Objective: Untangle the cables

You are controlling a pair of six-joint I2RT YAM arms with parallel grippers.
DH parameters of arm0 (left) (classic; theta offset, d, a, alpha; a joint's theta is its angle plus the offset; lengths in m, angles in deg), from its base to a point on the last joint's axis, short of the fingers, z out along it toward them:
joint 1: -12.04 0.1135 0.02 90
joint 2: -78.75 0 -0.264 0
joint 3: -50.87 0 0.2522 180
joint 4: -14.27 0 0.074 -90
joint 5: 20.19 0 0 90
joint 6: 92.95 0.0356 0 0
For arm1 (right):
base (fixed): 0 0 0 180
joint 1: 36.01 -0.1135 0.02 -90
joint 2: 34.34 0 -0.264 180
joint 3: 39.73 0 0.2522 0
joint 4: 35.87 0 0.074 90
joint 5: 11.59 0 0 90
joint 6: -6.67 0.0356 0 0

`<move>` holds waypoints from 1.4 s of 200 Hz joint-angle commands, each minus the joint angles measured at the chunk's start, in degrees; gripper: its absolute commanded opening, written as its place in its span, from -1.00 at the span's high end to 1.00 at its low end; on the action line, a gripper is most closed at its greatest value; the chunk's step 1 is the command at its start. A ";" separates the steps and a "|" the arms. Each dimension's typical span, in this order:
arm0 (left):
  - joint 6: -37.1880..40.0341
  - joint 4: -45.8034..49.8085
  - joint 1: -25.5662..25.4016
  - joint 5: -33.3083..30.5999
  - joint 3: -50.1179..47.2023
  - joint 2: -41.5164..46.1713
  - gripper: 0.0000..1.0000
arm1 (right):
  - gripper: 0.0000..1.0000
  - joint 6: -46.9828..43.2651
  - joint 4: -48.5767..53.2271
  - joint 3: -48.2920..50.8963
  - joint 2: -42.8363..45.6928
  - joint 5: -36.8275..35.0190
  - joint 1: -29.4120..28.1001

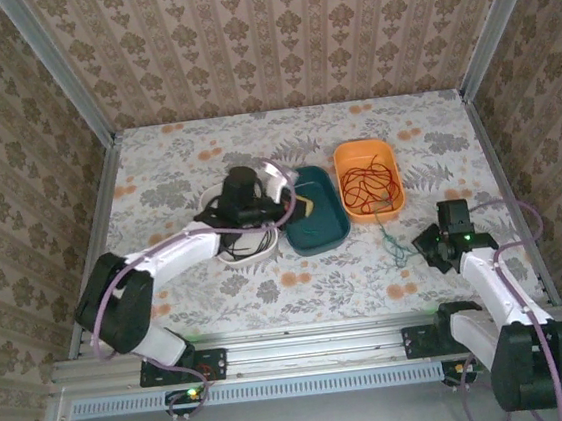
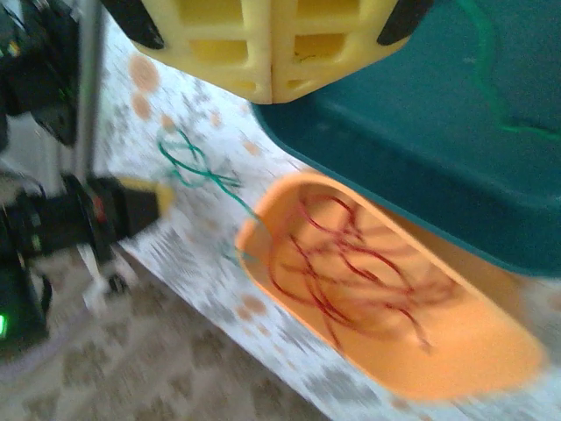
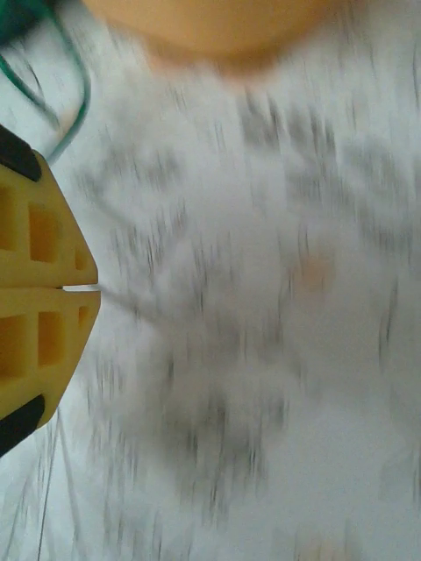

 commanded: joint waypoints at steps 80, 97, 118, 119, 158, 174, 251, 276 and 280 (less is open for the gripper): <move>12.12 13.63 -7.32 -8.04 6.31 0.15 0.93 | 0.79 -6.91 4.54 0.10 0.85 1.86 3.70; 11.29 13.23 -9.03 -11.09 7.70 -1.89 0.69 | 0.36 -9.55 5.75 -1.41 0.90 3.48 3.55; 6.67 10.97 -9.61 -19.55 8.70 -4.50 0.44 | 0.21 -11.27 6.46 -2.67 4.68 3.15 1.63; 6.41 10.95 -9.58 -19.98 8.77 -4.60 0.43 | 0.21 -11.31 6.52 -2.70 4.89 3.01 1.48; 2.83 10.73 -9.99 -29.03 10.45 -7.58 0.10 | 0.14 -13.01 8.15 -5.86 10.53 -3.04 -8.96; 2.52 11.57 -9.90 -30.64 11.00 -7.87 0.04 | 0.14 -14.22 7.98 -6.91 9.27 -3.65 -14.11; 2.89 13.07 -9.99 -30.43 12.08 -8.50 -0.07 | 0.19 -14.94 6.05 -10.68 -4.35 -5.21 -23.73; 2.98 12.95 -9.99 -30.14 11.90 -8.57 -0.08 | 0.17 -14.86 7.47 -12.19 -7.83 -7.17 -26.43; 2.98 12.96 -9.95 -30.16 11.84 -8.57 -0.08 | 0.17 -14.86 7.75 -12.42 -8.37 -7.54 -26.87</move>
